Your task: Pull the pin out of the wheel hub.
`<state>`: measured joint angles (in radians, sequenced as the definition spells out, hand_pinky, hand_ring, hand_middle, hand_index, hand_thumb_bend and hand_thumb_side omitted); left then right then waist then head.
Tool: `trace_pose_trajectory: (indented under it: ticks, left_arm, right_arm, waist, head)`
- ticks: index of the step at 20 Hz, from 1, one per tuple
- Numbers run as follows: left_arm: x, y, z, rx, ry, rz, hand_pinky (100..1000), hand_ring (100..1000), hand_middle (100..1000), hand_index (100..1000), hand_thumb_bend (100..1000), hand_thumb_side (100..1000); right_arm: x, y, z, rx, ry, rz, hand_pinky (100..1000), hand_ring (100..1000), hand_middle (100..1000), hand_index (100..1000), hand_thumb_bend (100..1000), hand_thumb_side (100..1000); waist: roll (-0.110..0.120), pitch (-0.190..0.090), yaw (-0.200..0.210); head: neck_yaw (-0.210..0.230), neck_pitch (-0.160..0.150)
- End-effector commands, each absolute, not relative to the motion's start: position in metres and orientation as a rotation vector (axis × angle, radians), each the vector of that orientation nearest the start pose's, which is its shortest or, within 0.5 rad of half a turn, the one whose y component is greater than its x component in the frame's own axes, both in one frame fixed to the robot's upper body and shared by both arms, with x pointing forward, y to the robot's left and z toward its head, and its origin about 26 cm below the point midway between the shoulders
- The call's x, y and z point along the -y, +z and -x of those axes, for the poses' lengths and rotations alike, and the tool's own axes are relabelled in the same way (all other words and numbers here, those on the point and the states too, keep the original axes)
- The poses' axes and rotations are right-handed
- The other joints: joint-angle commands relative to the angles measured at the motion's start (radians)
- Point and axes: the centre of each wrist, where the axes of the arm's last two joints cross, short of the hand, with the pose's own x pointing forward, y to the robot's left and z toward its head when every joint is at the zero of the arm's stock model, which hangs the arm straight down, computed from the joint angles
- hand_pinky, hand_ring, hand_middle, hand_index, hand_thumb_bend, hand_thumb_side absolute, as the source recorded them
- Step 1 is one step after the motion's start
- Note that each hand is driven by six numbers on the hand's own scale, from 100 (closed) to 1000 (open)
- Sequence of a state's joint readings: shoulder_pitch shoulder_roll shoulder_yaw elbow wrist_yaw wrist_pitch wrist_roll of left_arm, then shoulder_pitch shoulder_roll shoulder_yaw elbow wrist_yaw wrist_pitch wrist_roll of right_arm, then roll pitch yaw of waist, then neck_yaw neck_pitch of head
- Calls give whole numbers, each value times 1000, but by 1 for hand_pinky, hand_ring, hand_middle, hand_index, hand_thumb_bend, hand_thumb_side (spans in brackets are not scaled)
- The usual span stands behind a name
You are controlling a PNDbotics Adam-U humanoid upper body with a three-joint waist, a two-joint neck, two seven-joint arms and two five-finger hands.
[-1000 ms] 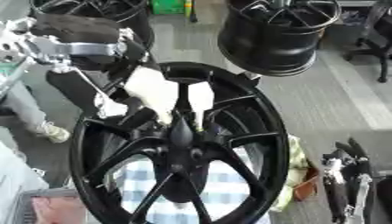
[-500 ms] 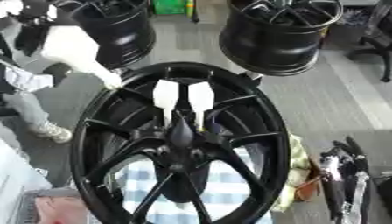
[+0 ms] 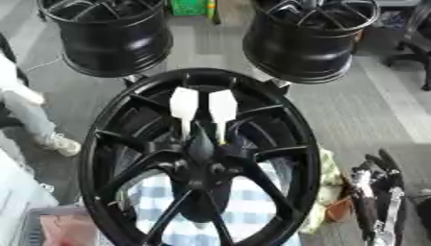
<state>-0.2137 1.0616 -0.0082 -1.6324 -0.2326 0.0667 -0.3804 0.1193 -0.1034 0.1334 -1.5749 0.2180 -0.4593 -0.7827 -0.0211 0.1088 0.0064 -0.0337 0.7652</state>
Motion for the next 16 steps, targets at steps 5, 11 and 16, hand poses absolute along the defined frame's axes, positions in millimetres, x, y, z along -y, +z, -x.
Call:
trace_pose_trajectory:
  ticks: [5, 11, 16]
  left_arm:
    - [-471, 184, -304, 1106, -1066, -874, 484, 487, 532, 756, 119, 371]
    - [-500, 154, -295, 1032, -897, -967, 719, 746, 778, 912, 355, 583]
    - [-507, 141, -288, 1062, -796, -972, 788, 825, 855, 951, 504, 750]
  right_arm:
    - [245, -36, -239, 2015, -440, 623, 548, 573, 699, 871, 100, 557]
    - [246, -36, -239, 2013, -443, 628, 548, 573, 699, 870, 100, 557]
    - [247, -36, -238, 2010, -441, 632, 548, 572, 699, 870, 100, 556]
  waist:
    - [4, -6, -2]
    - [3, -6, 0]
    - [2, -7, 6]
  head:
    - [1, 5]
    - [-3, 5]
    - [-5, 5]
